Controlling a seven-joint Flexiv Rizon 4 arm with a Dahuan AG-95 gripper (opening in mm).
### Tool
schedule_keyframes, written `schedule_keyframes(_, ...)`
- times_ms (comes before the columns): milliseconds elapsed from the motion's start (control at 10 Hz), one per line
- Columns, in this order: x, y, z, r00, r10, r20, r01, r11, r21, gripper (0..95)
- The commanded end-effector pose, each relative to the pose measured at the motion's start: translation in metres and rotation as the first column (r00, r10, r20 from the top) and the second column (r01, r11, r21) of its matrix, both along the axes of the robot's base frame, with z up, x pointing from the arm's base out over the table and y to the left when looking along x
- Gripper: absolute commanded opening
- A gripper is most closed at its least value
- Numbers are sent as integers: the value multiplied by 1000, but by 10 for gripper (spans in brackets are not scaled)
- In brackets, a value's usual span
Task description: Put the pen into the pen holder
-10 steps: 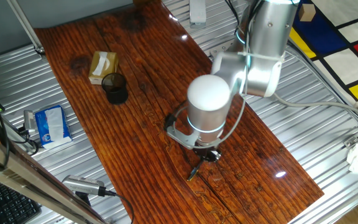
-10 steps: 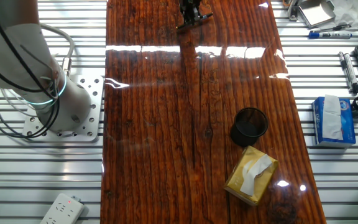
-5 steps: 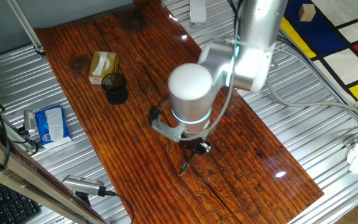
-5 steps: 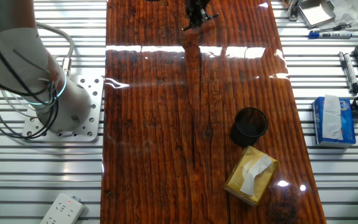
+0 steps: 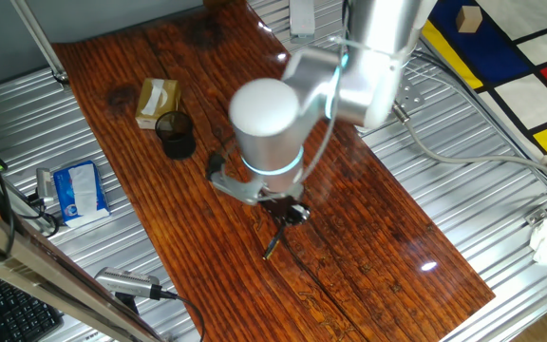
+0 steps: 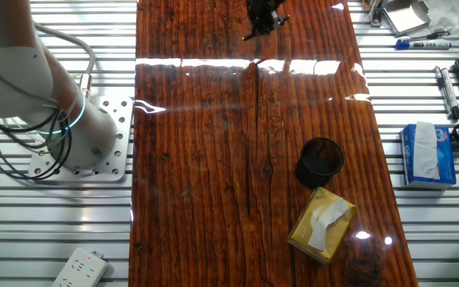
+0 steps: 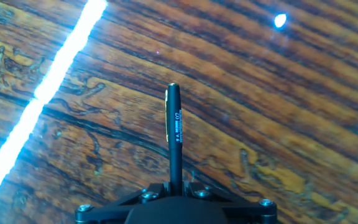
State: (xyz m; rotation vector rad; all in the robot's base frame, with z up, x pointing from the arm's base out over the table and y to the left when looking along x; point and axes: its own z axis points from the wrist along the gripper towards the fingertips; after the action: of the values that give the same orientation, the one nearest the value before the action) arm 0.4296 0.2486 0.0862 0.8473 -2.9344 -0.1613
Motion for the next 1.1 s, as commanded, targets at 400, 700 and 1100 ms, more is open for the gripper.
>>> schedule_keyframes(400,7,-3,9,1000,-22,-8,22,1000,-5,0)
schedule_keyframes(700,8,-3,9,1000,-3,-15,3,1000,-5,0)
schedule_keyframes(1100,8,-3,9,996,85,-21,-86,996,-14,0)
